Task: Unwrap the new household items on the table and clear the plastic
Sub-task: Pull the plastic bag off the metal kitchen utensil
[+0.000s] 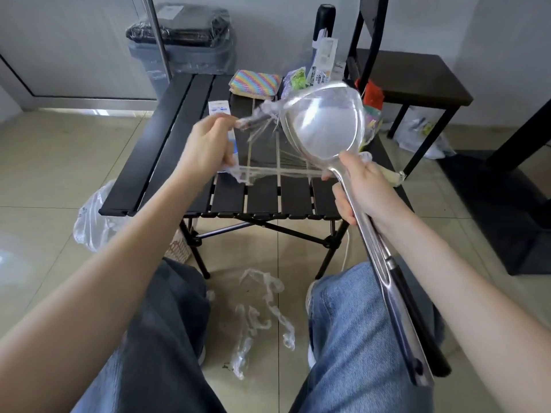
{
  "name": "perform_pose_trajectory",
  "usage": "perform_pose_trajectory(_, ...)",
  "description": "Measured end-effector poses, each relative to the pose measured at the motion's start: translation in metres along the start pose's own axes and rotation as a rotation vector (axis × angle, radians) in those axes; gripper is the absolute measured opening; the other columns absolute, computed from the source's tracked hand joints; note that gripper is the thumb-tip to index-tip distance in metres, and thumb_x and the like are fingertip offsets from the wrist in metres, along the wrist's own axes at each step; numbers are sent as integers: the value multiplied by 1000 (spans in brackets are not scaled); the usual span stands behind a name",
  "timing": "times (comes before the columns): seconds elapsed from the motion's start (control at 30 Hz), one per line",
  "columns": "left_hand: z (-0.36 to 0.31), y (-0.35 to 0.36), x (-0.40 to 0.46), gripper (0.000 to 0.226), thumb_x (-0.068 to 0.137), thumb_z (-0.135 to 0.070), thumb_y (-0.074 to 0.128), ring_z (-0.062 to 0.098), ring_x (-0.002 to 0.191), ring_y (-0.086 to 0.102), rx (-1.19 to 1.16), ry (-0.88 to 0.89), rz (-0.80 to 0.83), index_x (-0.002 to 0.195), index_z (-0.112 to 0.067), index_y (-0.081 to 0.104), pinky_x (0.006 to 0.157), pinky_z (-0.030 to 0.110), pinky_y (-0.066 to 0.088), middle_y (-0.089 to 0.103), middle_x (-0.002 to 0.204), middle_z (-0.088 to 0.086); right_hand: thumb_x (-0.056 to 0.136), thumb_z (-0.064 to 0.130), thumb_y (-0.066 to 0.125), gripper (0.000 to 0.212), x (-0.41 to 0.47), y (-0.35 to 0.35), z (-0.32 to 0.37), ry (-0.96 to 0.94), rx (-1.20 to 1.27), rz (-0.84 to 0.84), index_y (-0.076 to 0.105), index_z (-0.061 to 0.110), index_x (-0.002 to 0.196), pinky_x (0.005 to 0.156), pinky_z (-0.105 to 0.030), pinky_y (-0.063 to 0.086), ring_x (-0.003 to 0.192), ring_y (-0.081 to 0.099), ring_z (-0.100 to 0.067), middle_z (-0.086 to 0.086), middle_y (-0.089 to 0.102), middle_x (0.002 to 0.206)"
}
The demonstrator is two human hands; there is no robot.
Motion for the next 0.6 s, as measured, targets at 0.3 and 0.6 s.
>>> perform_pose_trajectory(0.3, 34, 28, -15, 33, 100, -29, 46, 0, 33, 35, 179, -147, 377, 75, -14, 60, 37, 10, 30, 44, 40, -12, 104, 39, 23, 59, -11, 15, -6, 51, 42, 423, 57, -7, 94, 30, -13, 21, 22, 26, -16, -5, 29, 32)
perform_pose_trajectory(0.6, 2, 33, 3, 10, 94, -1, 49, 8, 62, 66, -148, -257, 705, 90, -6, 57, 61, 19, 55, 68, 74, 0, 103, 47, 27, 48, -34, 28, 5, 46, -693, 697, 48, 9, 80, 39, -23, 40, 30, 35, -21, -9, 39, 38)
Point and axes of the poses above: each hand's wrist, its own x-axis towards the middle knuckle, its own y-axis out of the palm, z = x × y, the point moved 5 cm from there along x, towards the middle knuckle
